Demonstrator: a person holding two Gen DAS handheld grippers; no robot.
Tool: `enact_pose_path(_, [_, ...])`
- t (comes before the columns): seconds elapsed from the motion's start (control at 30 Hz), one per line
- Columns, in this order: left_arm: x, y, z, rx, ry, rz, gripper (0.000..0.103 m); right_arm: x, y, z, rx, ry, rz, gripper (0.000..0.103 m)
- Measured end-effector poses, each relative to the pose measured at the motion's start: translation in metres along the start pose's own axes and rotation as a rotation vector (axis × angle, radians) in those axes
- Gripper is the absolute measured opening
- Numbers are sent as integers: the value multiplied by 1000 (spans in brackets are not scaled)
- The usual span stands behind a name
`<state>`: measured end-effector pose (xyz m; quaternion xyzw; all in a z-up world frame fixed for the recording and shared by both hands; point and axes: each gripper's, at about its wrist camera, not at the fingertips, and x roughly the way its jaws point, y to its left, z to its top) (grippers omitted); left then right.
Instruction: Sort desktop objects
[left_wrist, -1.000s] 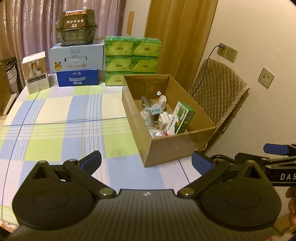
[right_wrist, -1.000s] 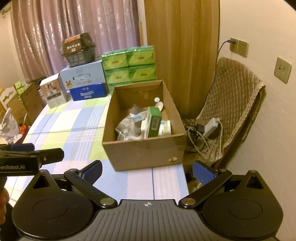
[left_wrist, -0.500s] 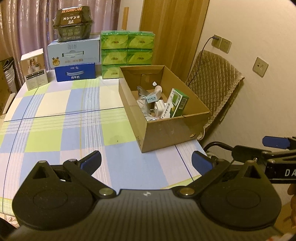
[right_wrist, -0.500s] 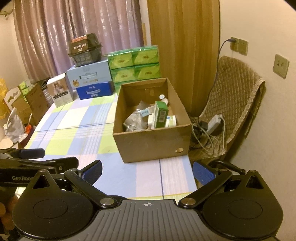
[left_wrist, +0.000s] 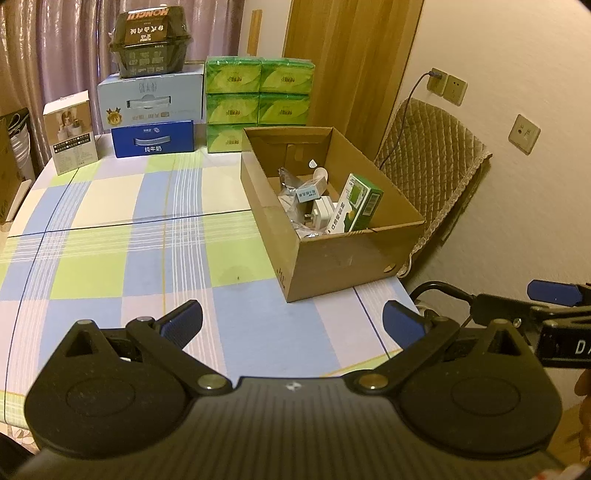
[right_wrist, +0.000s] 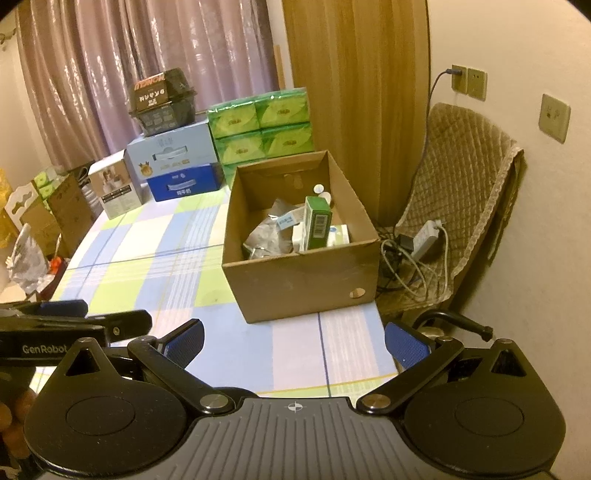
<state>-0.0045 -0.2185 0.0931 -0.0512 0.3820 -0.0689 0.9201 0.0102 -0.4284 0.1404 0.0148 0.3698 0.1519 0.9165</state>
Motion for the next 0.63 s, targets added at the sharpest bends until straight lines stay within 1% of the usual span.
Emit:
enact_pose_path(0.47, [6, 0, 2, 0, -5, 12, 102, 9, 1, -3, 7, 13, -2, 101])
enact_pose_path(0.63, [6, 3, 1, -3, -13, 4, 102, 11, 4, -7, 5, 18, -9, 101])
